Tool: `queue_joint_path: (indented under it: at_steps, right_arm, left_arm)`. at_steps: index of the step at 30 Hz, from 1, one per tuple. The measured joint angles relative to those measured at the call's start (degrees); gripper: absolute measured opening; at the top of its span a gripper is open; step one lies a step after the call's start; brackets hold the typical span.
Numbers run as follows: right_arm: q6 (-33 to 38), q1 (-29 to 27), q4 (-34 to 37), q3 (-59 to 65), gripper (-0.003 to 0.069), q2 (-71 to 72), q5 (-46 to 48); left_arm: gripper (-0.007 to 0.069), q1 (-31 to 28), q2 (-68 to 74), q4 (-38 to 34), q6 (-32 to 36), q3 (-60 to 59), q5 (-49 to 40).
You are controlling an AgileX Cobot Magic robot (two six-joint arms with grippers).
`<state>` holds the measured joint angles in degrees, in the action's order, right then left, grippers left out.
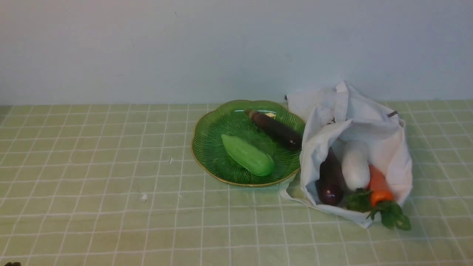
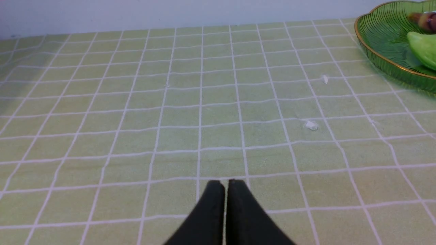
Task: Take vegetables from bag on green coffee tablecloth place on plate.
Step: 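Reach into the cloth bag and grasp a vegetable inside it with the right gripper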
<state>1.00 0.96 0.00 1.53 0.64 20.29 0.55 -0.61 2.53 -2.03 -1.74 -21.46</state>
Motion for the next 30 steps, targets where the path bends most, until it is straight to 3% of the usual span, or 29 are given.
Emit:
queue_joint_path:
  at_steps: [15,18,25,30]
  right_arm:
    - [0.1,0.0,-0.5,0.0,-0.0015,0.0,0.0]
    - [-2.6,0.0,1.9,0.0,-0.0015,0.0,-0.1]
    - [-17.8,0.0,33.5,0.1,-0.0015,0.0,-3.8]
    - [-19.1,0.0,39.4,0.1,-0.0015,0.0,-6.1]
  left_arm:
    - [-0.0005,0.0,0.0,0.0,0.0,0.0,0.0]
    - [-0.0005,0.0,0.0,0.0,0.0,0.0,0.0]
    - [-0.0005,0.0,0.0,0.0,0.0,0.0,0.0]
    - [-0.0005,0.0,0.0,0.0,0.0,0.0,0.0]
